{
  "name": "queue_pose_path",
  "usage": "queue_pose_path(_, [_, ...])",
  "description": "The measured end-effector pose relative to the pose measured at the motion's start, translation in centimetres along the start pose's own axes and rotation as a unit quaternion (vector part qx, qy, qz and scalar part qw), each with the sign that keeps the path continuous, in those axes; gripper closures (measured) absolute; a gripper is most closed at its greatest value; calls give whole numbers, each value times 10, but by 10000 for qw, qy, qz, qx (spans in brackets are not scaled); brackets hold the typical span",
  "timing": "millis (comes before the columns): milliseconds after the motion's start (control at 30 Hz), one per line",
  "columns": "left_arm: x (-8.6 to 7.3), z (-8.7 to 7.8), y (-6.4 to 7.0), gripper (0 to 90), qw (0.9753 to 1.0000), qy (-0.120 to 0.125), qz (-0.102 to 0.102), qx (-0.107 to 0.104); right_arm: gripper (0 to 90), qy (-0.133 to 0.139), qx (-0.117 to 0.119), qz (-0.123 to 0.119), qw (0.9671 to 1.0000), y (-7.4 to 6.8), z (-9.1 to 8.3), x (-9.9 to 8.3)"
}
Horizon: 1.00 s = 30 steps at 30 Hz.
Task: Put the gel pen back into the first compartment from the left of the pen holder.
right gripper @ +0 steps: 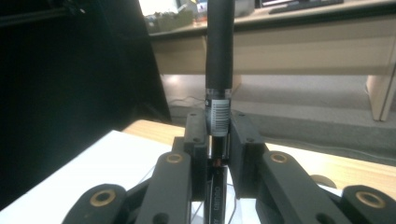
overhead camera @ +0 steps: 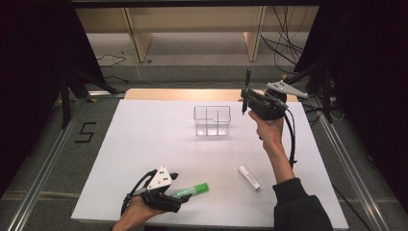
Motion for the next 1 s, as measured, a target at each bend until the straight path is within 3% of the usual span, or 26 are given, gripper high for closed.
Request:
queue_pose_path(133, [-2, 2, 0, 169, 10000, -84, 18, 22, 797, -103, -90, 7, 9999, 2, 17, 0])
queue_pose_path(333, [-3, 5, -3, 165, 9999, -134, -36, 58, 797, -187, 32, 2, 9998, -5, 39, 1])
queue_pose_path(567, [-5, 7, 1, 165, 9996, -219, 170, 95, 797, -401, -15, -76, 9992, -9, 65, -4])
queue_pose_path(767, [-4, 7, -1, 166, 9996, -218, 160, 101, 797, -517, -44, -46, 9986, -9, 77, -10])
queue_pose_path(1000, [-5, 9, 2, 167, 9993, -287, 233, 86, 797, -608, 77, -107, 9981, -20, 93, -10])
Point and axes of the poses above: each handheld gripper's, and its own axes: z roughly forward along the jaws, x roughly out of its top, y roughly to its right, the point moved 2 cm from there along z, roughly forward along the jaws, and after that the axes turned 9 degrees about x, right-handed, at the moved point
